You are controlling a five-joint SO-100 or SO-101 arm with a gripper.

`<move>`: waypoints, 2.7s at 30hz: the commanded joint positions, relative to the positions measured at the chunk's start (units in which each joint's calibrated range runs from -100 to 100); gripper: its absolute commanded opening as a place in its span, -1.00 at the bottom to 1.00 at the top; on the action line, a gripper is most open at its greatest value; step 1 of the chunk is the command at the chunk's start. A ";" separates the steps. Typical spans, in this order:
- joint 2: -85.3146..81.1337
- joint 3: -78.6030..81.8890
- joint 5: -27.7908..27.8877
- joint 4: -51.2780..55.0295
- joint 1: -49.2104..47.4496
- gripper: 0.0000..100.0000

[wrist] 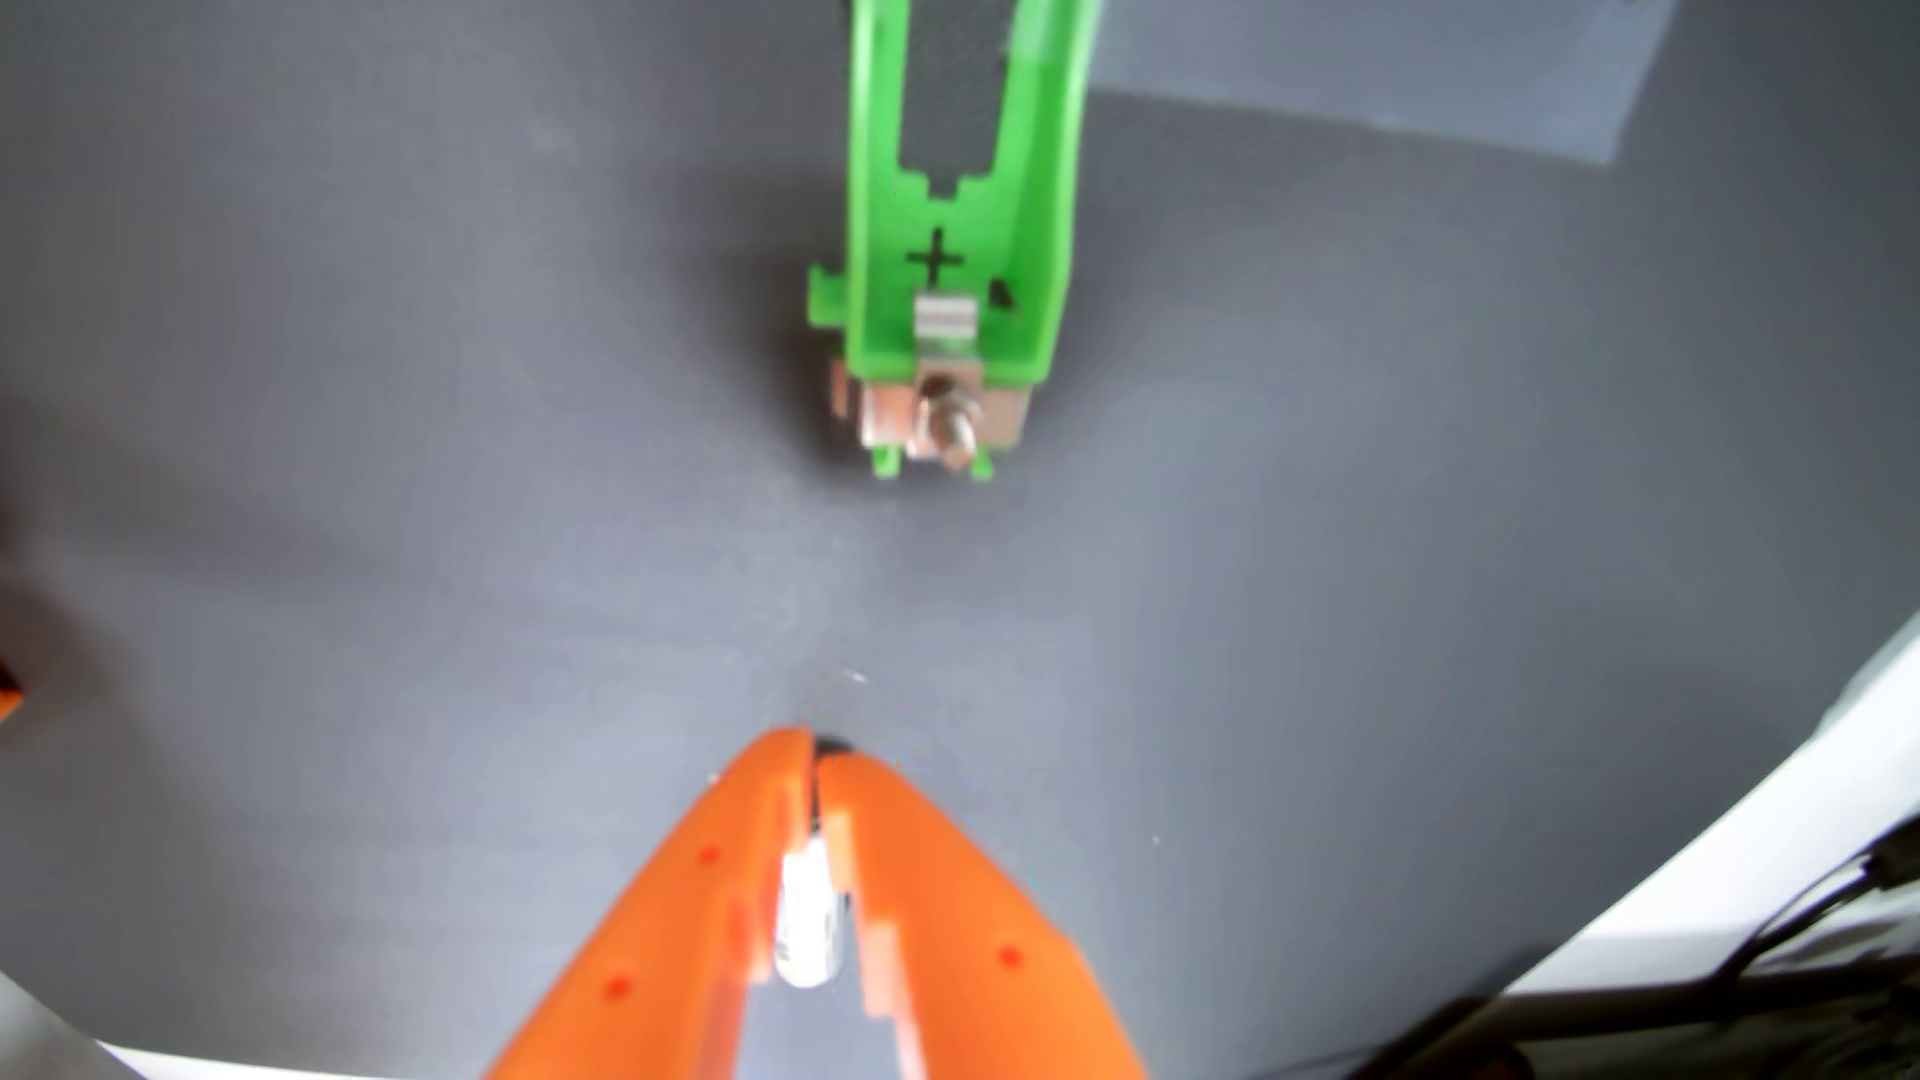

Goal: Insert Battery

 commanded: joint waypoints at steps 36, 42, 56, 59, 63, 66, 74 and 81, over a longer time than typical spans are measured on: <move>-0.90 -5.53 9.72 -1.00 22.18 -0.85; -0.90 -6.07 9.61 -0.91 24.42 -0.81; -0.48 -4.99 9.46 -0.91 24.54 -0.81; -0.73 -4.09 9.72 -1.00 24.18 -0.81; -0.73 -3.91 9.77 -1.00 23.59 -0.81; -0.23 -3.73 10.54 -1.00 23.47 -0.80; -0.23 -2.83 10.80 -1.00 23.24 -0.80; -0.40 -1.93 12.34 -1.00 23.24 -0.79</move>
